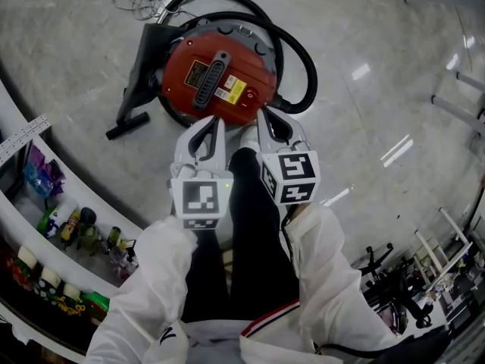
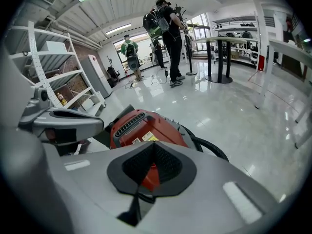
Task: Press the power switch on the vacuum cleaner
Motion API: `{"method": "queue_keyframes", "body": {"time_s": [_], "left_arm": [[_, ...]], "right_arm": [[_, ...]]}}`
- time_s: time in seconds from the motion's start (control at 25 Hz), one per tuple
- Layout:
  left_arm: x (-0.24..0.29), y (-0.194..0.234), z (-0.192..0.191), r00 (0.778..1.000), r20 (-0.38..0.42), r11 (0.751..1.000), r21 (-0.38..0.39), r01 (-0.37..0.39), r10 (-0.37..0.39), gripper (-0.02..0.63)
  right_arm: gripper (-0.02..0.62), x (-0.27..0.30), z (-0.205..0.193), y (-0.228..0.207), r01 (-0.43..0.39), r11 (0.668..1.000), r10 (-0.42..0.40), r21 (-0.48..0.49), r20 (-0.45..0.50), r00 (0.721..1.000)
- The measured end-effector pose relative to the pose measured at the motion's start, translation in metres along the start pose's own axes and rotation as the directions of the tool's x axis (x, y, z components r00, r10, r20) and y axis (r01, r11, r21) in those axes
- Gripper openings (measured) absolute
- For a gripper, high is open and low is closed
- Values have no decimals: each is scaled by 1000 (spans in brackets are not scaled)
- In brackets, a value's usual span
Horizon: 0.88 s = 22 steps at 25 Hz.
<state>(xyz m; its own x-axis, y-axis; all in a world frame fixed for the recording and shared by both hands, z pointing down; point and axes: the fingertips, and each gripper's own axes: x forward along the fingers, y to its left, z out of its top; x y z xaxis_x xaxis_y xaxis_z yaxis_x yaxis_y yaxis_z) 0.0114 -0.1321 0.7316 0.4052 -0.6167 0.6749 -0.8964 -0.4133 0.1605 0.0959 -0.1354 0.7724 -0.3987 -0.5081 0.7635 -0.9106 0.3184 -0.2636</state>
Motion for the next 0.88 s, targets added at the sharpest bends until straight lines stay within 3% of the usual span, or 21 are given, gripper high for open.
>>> {"method": "queue_keyframes", "body": {"time_s": [0.88], "left_arm": [[-8,3,-11,999,-34,1000,-27,-9,8,0]], "right_arm": [[0,50,-25,-8,8,999,-11,-38,-88,996]]}}
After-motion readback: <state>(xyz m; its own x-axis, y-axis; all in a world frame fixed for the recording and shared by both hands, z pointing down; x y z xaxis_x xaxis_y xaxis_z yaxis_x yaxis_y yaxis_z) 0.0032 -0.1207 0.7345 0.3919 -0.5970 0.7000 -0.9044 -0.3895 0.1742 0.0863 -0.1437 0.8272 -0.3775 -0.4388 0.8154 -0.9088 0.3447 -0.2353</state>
